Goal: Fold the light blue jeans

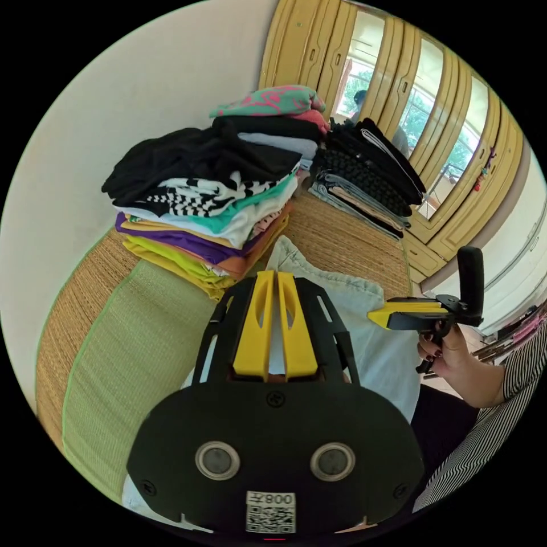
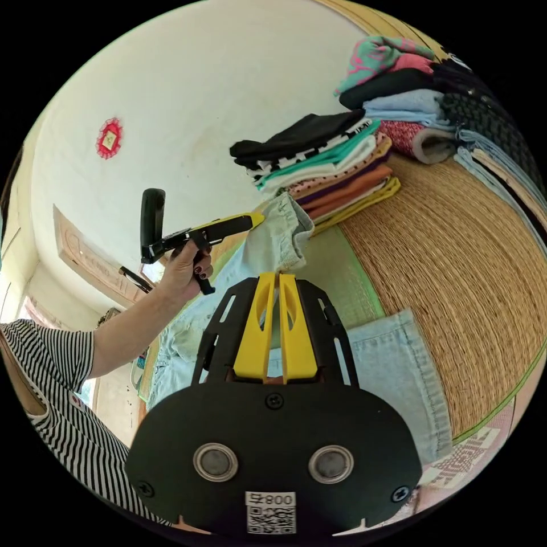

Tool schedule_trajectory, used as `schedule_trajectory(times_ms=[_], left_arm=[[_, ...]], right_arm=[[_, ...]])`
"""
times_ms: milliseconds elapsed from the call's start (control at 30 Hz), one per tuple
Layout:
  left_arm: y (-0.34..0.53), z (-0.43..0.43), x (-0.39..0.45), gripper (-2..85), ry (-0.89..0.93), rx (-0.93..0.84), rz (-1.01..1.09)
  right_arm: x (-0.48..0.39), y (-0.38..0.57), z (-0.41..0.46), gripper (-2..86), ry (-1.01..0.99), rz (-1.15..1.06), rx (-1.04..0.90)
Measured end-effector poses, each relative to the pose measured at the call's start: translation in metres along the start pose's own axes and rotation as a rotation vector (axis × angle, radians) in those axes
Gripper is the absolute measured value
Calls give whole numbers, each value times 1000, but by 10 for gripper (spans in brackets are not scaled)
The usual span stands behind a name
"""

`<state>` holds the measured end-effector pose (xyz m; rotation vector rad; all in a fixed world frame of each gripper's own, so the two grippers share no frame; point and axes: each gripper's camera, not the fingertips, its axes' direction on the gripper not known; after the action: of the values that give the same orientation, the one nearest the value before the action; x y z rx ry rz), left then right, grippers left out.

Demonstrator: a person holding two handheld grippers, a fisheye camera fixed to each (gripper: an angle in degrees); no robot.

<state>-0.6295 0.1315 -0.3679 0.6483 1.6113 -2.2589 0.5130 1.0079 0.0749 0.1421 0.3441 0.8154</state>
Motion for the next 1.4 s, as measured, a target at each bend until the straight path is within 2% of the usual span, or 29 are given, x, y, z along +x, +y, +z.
schedule_trajectory(times_ms=[167,400,500,700,833,933,1067,1167,1267,1400], left_arm=[[5,33,-6,10,3,-95,-40],[8,27,-19,8,-34,-122,-77],[16,13,-23,9,-43,-127,-82],[50,-72,-39,20,-28,-3,-164],[130,-168,-48,27,55,98,-274],[218,-236,-43,31,32,56,-394],[356,-335,-33,36,-35,-50,-687],[451,-415,-25,41,-123,-40,-936],[534,-488,-14,51,-229,-8,-1142],[611,-561,9,64,-385,-51,-1293]], right_arm=[[52,-10,31,8,15,81,-49],[92,-33,64,8,9,147,-56],[110,-41,83,9,1,185,-85],[127,-56,104,17,-6,195,-125],[139,-60,109,25,-45,208,-105],[141,-59,114,28,-26,209,-98],[143,-52,117,27,27,240,-64],[135,-42,119,27,53,254,-33],[91,-29,148,31,-13,165,-63],[-22,-2,253,46,-77,-89,-301]])
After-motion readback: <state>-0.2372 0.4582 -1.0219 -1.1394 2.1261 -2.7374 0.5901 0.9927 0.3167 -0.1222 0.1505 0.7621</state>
